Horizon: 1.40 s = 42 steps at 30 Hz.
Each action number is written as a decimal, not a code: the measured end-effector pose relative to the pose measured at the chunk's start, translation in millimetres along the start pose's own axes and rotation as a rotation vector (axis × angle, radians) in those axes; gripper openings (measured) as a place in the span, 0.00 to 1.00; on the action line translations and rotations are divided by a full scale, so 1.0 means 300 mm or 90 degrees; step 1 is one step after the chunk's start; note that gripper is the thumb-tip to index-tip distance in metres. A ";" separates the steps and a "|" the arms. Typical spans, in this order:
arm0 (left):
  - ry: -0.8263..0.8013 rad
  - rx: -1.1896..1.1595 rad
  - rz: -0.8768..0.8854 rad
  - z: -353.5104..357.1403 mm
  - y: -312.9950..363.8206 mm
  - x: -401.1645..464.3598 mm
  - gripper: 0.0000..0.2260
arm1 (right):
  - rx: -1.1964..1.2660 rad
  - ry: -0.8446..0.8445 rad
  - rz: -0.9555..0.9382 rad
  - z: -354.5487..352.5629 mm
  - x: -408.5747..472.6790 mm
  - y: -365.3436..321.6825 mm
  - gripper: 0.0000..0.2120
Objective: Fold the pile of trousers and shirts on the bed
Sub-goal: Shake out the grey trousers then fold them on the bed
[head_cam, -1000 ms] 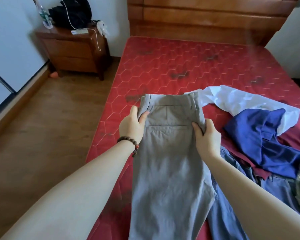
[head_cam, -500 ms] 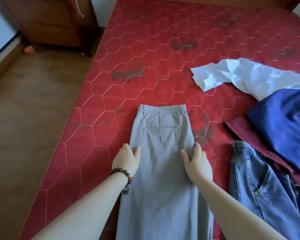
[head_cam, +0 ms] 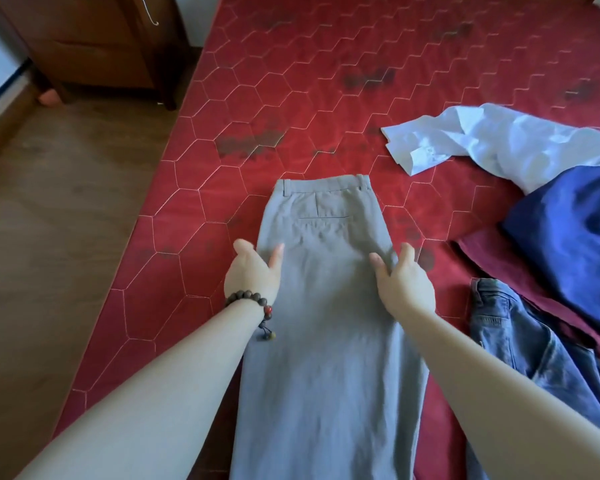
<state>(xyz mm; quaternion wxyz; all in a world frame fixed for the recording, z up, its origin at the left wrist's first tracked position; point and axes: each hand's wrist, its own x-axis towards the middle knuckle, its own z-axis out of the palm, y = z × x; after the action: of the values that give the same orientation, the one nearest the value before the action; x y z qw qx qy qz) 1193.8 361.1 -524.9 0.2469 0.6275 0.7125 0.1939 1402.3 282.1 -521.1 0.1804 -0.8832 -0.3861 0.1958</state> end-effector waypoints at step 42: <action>-0.163 0.179 0.251 -0.251 -0.564 -1.227 0.25 | -0.081 0.034 -0.058 0.084 -1.366 0.376 0.24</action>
<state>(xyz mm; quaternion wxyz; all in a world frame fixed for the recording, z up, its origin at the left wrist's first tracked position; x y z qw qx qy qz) 1047.2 -24.1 -523.7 0.2032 0.8016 0.5594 0.0564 1202.9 -94.0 -511.1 0.1427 -0.8794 -0.4325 0.1389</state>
